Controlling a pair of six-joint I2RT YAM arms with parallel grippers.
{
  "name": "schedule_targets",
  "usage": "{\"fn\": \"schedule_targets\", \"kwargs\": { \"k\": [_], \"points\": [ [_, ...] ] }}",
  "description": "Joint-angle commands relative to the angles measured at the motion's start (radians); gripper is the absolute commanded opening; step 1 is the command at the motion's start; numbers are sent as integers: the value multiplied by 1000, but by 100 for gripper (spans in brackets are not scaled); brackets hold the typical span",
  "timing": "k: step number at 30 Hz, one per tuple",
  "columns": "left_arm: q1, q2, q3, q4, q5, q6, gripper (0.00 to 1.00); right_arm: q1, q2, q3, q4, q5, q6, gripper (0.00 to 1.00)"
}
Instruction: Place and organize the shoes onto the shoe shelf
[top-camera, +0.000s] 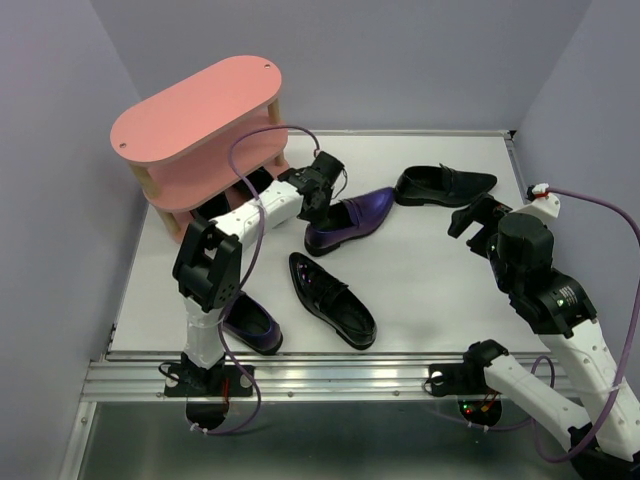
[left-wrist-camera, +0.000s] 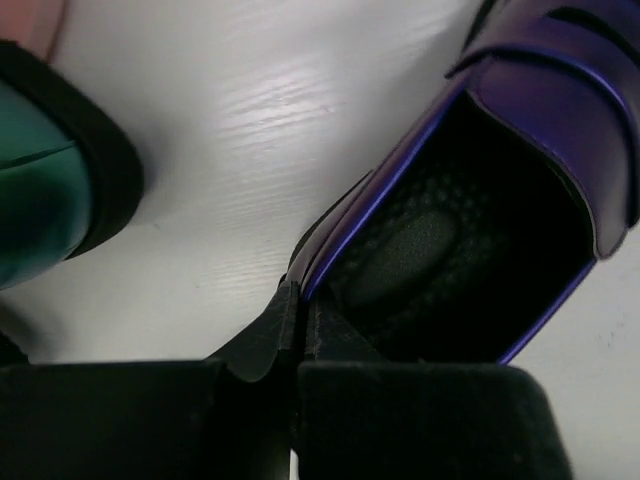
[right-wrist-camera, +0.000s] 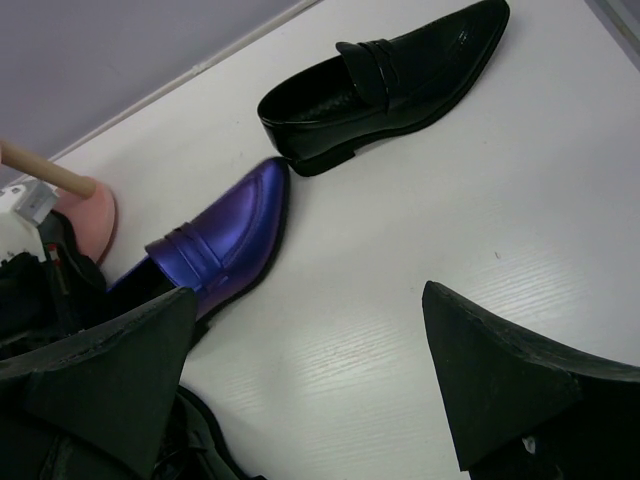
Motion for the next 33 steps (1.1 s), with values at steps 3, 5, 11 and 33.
{"fn": "schedule_targets", "kwargs": {
  "k": [3, 5, 11, 33],
  "points": [
    [14, -102, 24, 67, -98, -225, 0, -7, -13, 18, 15, 16, 1, 100],
    [14, -98, 24, 77, -105, -268, 0, -7, -10, 18, 15, 12, 0, 100],
    [8, -76, 25, 68, -159, -466, 0, -7, -13, 29, 10, 7, -4, 100],
    [-60, -13, 128, -53, -243, -400, 70, -7, 40, 47, 16, -16, -34, 100]
  ]
}}
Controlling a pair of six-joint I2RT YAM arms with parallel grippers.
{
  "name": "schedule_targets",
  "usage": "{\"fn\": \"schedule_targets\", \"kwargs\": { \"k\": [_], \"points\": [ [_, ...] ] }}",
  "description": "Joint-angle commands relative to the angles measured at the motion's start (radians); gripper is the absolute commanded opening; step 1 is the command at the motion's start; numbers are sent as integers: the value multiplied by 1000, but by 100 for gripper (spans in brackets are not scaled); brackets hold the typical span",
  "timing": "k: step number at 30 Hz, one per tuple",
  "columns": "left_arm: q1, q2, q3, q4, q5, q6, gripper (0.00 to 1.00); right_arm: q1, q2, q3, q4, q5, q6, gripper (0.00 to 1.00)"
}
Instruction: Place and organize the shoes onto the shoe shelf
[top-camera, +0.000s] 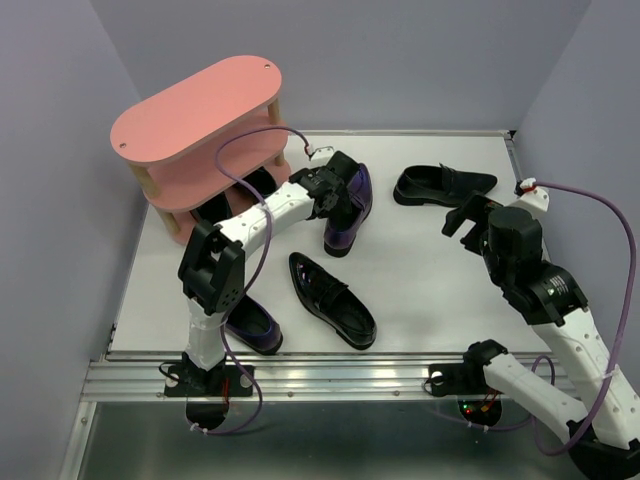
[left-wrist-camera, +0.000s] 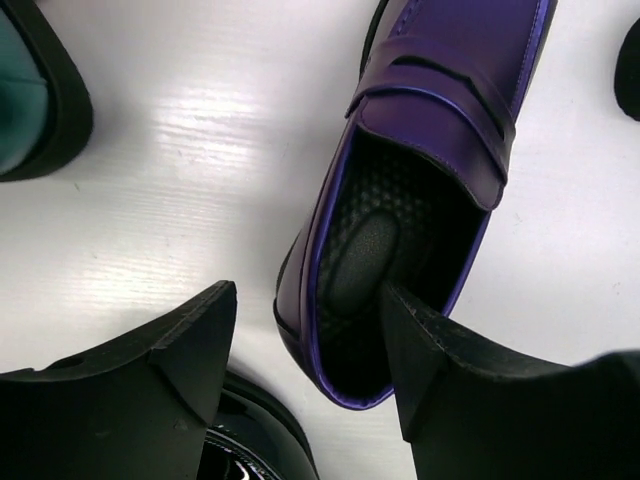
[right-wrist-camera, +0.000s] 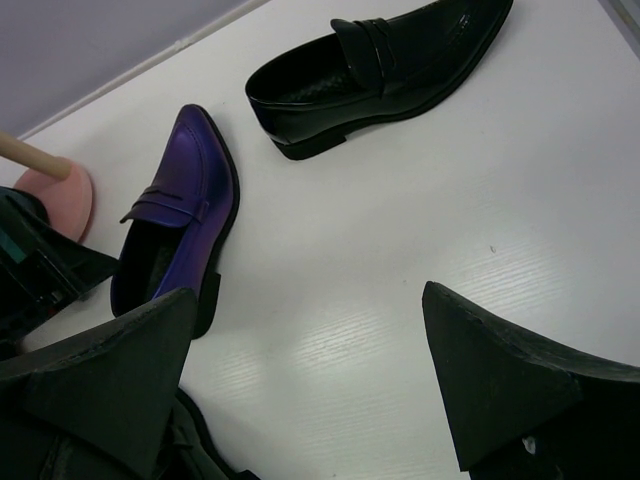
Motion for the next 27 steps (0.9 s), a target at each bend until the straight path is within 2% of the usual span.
{"fn": "schedule_targets", "kwargs": {
  "k": [1, 6, 8, 16, 18, 22, 23, 25, 27],
  "points": [
    [-6, 9, 99, -51, -83, 117, 69, -7, -1, 48, 18, -6, -25, 100],
    [-3, 68, 151, -71, -37, 270, 63, -7, 14, 62, 17, -8, -33, 100],
    [1, 86, 160, -73, -27, 283, 59, -7, 20, 71, 17, -11, -33, 100],
    [13, 126, 102, -30, 50, 314, 58, -7, 20, 64, 20, -15, -28, 100],
    [13, 127, 85, -18, 64, 314, 55, -7, 16, 62, 20, -14, -28, 100],
    [13, 124, 67, -4, 59, 309, 31, -7, 8, 50, 20, -11, -25, 100],
    [14, 123, 65, -5, 59, 309, 16, -7, 5, 47, 20, -9, -24, 100],
    [14, 123, 77, -13, 56, 304, 0, -7, 2, 42, 20, -11, -20, 100],
    [17, 117, 88, -22, 46, 292, 0, -7, -3, 38, 20, -9, -17, 100]
  ]
}}
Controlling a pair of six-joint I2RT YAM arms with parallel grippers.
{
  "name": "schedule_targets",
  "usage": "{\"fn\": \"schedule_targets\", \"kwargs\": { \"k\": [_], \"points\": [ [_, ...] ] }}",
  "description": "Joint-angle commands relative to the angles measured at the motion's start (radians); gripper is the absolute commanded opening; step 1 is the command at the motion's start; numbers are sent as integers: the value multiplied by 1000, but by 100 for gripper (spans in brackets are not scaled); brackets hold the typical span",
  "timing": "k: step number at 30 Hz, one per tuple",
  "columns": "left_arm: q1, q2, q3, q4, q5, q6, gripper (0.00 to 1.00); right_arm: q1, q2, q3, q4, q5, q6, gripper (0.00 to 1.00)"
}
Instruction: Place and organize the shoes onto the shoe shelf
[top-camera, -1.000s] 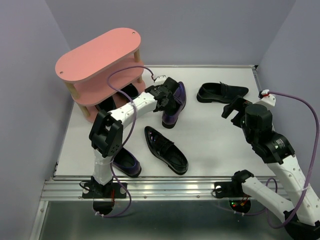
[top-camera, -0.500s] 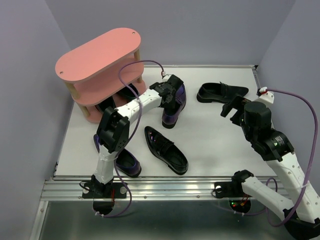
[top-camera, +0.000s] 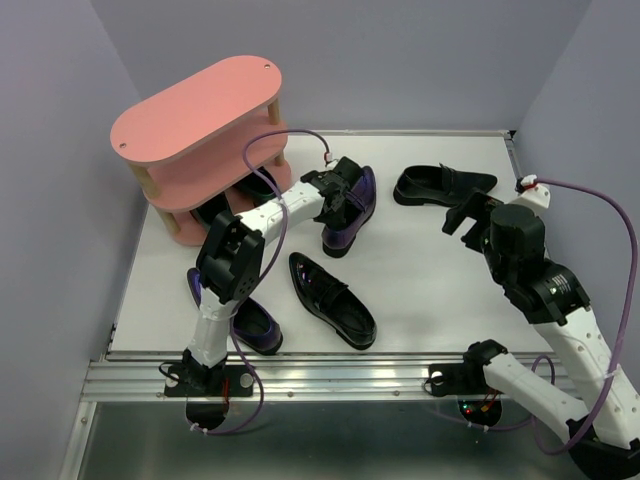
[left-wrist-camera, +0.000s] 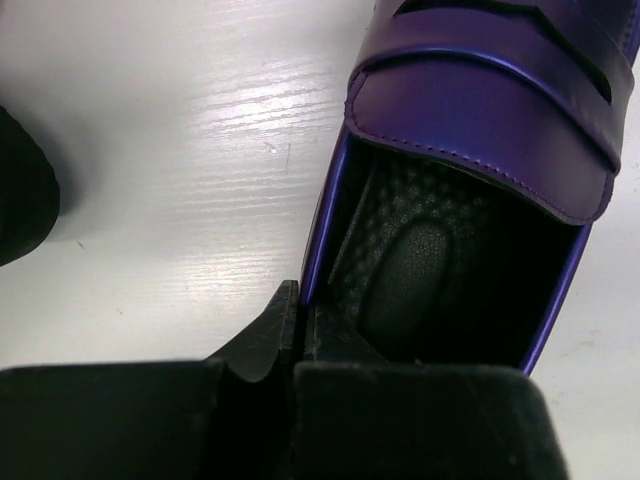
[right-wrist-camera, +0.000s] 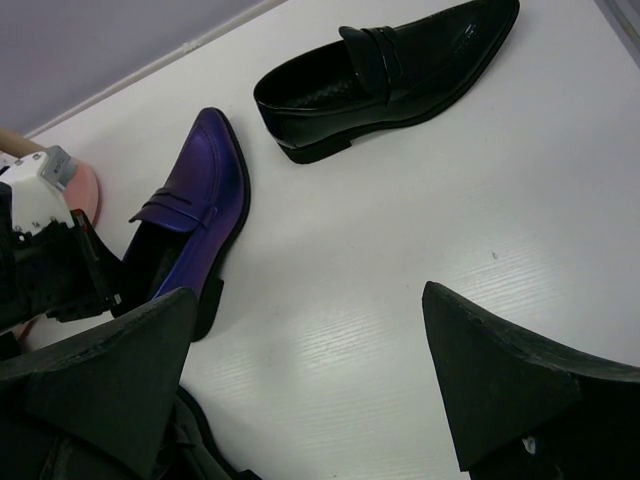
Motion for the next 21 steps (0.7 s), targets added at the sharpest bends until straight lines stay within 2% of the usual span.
{"fn": "schedule_targets", "kwargs": {
  "k": [1, 13, 21],
  "points": [
    [6, -43, 30, -18, -17, -10, 0, -7, -26, 10, 22, 2, 2, 100],
    [8, -287, 85, -48, -96, -125, 0, -7, -61, -12, 22, 32, 8, 100],
    [8, -425, 64, -90, -159, -299, 0, -7, -75, -26, 22, 37, 25, 100]
  ]
}}
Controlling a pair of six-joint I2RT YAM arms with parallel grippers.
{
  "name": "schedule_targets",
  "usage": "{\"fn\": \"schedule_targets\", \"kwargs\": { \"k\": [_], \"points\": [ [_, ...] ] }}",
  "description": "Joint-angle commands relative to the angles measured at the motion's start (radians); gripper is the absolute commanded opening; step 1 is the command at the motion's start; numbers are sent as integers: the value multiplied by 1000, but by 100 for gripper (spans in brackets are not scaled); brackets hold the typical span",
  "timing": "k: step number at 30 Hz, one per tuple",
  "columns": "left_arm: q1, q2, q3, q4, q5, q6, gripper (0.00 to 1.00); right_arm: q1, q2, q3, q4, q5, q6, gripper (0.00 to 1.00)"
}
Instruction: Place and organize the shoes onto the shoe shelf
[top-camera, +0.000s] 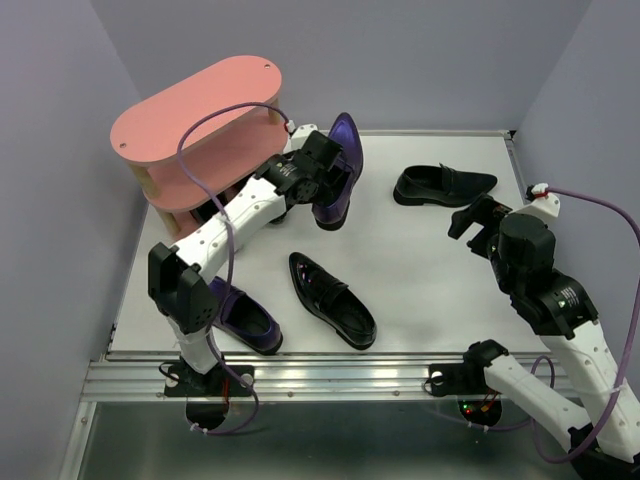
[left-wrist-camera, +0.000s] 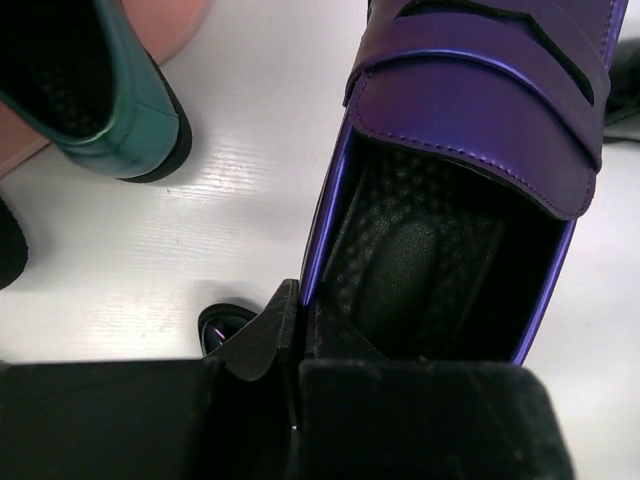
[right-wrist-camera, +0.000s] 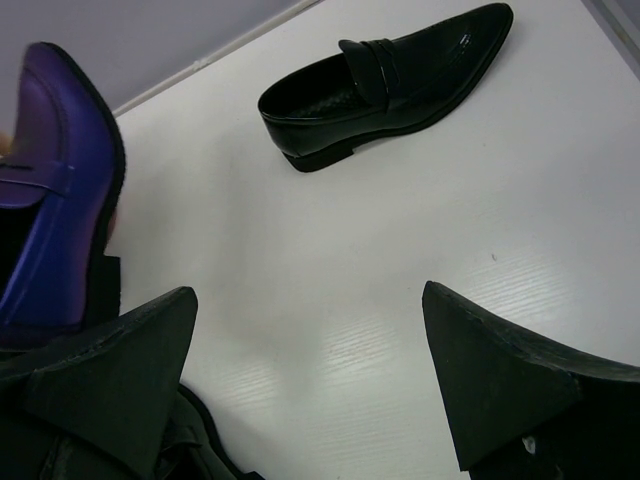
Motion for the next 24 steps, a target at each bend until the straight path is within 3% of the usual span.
{"fn": "schedule_targets", "kwargs": {
  "k": [1, 24],
  "points": [
    [7, -140, 40, 40, -77, -117, 0, -7, -12, -5, 23, 26, 16, 100],
    [47, -387, -163, -117, -232, -343, 0, -7, -1, 0, 46, -6, 17, 100]
  ]
}}
